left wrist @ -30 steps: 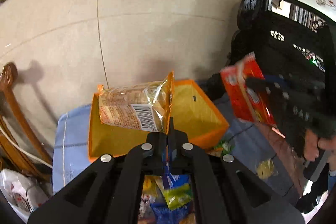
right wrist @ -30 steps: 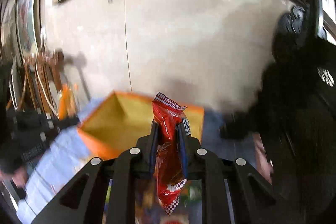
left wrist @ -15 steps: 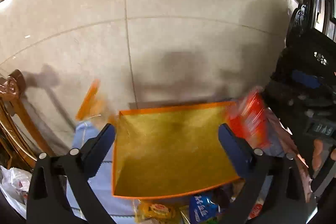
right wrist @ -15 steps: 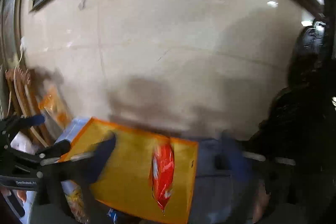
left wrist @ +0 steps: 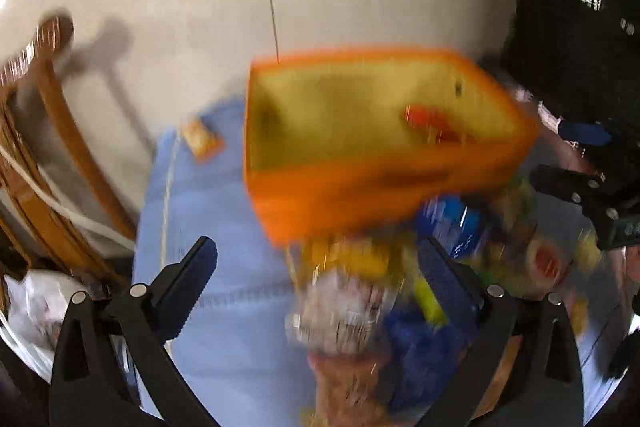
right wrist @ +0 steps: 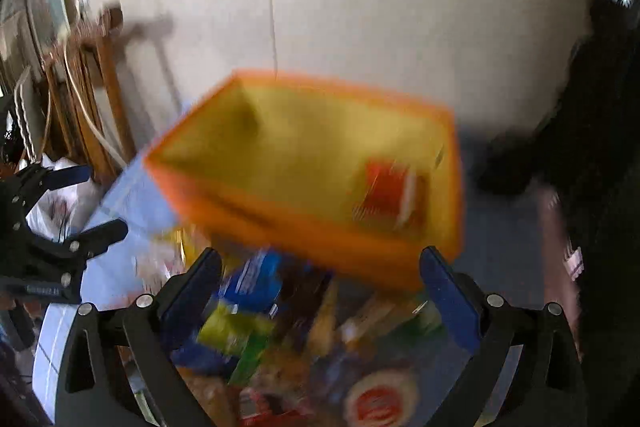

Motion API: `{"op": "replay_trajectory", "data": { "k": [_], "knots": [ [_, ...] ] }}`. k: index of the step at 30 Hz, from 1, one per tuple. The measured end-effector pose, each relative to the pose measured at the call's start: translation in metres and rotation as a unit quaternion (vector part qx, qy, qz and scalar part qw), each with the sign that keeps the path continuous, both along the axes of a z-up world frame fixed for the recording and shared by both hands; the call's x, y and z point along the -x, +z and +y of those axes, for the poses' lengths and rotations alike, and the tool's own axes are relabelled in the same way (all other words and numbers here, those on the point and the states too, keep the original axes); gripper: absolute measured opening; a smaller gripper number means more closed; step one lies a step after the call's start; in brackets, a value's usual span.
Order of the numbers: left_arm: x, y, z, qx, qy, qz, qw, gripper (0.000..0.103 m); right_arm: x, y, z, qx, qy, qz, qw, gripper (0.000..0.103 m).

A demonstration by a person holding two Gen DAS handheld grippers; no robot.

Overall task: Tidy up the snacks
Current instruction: 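Carry the red sausage pack into the orange box and release with the right tool, then grasp the rice-cake pack with the left tool from the table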

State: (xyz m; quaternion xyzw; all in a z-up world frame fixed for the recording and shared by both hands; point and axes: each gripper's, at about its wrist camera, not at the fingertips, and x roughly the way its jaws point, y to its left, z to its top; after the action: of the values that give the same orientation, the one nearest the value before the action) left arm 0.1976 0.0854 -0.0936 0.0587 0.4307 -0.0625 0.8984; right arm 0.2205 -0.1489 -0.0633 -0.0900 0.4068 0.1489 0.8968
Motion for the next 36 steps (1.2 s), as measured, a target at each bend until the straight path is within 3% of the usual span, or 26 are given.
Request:
{"op": "replay_trajectory", "data": {
  "k": [3,8,22,27,30,33,36],
  "knots": [
    [0.010,-0.031,0.009,0.024,0.003,0.024,0.9994,0.099,-0.004,-0.034,0.011,-0.004,-0.005,0.037,0.999,0.099],
    [0.014,-0.048,0.021,0.084,0.000,0.018,0.9963,0.099,-0.011,-0.053,0.022,0.005,-0.007,0.037,0.999,0.099],
    [0.001,-0.065,0.015,0.065,-0.018,0.038,0.9970,0.099,-0.006,-0.046,0.021,0.026,-0.014,0.015,0.999,0.099],
    [0.002,-0.060,0.032,0.092,0.006,0.038,0.9950,0.099,-0.007,-0.047,0.020,0.021,-0.016,0.022,0.999,0.099],
    [0.002,-0.051,0.042,0.079,0.019,0.033,0.9961,0.099,-0.002,-0.048,0.019,0.020,-0.015,0.028,0.999,0.099],
    [0.000,-0.026,0.080,0.059,0.083,-0.016,0.9947,0.099,0.011,-0.043,0.014,0.026,-0.009,0.025,0.999,0.099],
    [-0.019,-0.010,0.120,0.106,0.147,-0.015,0.9833,0.099,0.018,-0.039,0.007,0.032,-0.014,0.024,0.999,0.099]
  ]
}}
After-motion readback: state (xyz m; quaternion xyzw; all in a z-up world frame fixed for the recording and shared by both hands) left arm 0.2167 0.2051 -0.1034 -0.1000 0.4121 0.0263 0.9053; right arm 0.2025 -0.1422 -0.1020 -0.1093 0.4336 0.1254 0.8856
